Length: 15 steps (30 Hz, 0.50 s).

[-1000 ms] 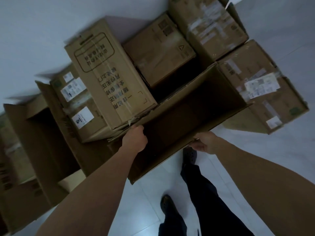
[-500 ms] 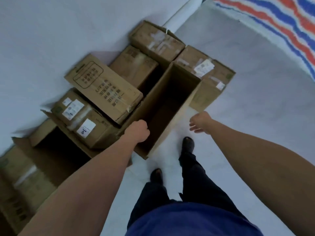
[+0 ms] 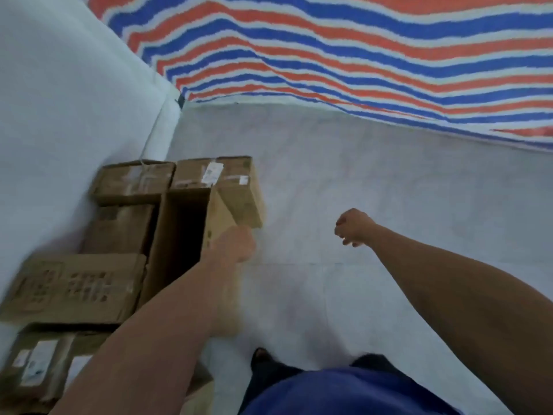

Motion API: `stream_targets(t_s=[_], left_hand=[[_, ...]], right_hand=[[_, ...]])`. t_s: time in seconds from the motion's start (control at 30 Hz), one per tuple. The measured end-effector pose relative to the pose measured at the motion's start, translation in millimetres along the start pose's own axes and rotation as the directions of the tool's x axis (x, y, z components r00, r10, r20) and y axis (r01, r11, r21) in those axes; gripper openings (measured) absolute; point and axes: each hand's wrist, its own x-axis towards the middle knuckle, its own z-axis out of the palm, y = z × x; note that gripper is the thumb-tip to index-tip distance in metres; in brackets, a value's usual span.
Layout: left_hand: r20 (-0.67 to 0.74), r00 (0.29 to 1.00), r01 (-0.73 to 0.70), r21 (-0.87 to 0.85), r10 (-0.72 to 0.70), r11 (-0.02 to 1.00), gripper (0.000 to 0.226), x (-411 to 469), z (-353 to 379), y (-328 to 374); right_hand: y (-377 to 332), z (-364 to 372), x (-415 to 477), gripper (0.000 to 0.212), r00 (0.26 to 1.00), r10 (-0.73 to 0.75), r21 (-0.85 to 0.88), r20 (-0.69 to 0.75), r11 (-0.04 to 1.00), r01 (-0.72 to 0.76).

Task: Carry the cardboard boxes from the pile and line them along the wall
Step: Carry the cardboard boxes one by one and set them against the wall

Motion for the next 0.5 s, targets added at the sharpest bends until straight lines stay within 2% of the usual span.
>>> stream_targets(t_s=[0.1,0.13,0.2,0.37,0.5], left_hand=[[0.012,0.993,-0.119,0.059,0.119,0.991,0.038,20.2,9.4,119.0],[0.007,0.991,-0.134,0.075,0.134,0.988,0.038,24.8,11.1,139.7],[0.024,0.972,-0.236,0.11,0.235,0.965,0.034,32.3,24.9,228.4],[0.121,0.885,-0.465,0.197,0.449,0.863,0.025,30.9,60.4,426.6],[0.18,0.81,-0.586,0.253,0.558,0.77,0.021,40.1,74.9,536.9]], right_hand=[[99.9,-73.1,-21.7,0.023,0.992,0.068,0.074,-0.104,0.995,-0.06],[118.2,-85.2,-24.1,0.023,0.99,0.087,0.079,-0.112,0.994,-0.079],[193.1,-131.4,-36.8,0.024,0.971,0.165,0.127,-0.174,0.981,-0.144],[346.8,-223.7,-77.5,0.024,0.887,0.37,0.264,-0.275,0.916,-0.3],[433.2,-265.9,-95.3,0.024,0.827,0.48,0.377,-0.293,0.853,-0.362]])
